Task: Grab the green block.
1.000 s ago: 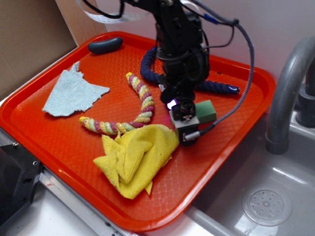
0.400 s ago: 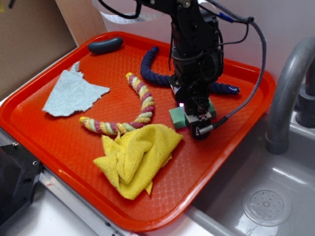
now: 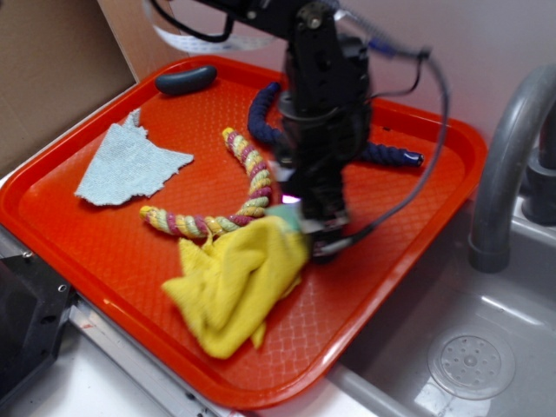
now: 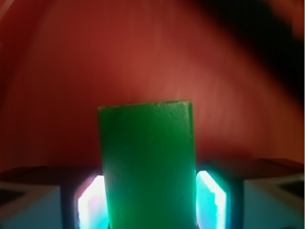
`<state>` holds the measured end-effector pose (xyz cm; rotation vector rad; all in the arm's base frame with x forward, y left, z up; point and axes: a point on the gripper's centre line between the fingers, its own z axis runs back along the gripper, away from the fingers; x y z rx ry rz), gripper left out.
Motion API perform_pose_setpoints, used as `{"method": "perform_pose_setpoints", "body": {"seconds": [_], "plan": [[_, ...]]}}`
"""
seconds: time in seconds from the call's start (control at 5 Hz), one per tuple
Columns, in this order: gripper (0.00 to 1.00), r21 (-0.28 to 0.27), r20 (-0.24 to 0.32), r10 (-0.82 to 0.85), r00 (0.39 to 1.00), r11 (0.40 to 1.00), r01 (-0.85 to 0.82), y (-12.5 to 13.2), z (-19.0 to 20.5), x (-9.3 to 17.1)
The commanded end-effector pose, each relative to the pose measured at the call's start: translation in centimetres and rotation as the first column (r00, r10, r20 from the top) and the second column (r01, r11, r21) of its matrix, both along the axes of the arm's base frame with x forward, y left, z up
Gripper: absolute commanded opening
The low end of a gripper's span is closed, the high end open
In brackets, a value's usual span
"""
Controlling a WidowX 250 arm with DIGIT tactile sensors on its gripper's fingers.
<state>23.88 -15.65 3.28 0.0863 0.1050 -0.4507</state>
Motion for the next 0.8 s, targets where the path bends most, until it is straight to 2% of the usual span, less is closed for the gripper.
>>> {"method": "perform_pose_setpoints", "body": {"seconds": [0.0, 0.2, 0.4, 0.6], "plan": [[0.0, -0.069, 0.095, 0.448, 0.889, 0.894, -0.443, 6.0, 11.4, -3.4], [0.0, -0.068, 0.137, 0.531, 0.836, 0.847, -0.527, 7.9, 14.7, -5.4], [0.0, -0.107, 0.133, 0.597, 0.791, 0.802, -0.587, 9.6, 16.5, -7.2], [0.0, -0.136, 0.149, 0.533, 0.833, 0.846, -0.516, 8.7, 16.1, -7.3]]}}
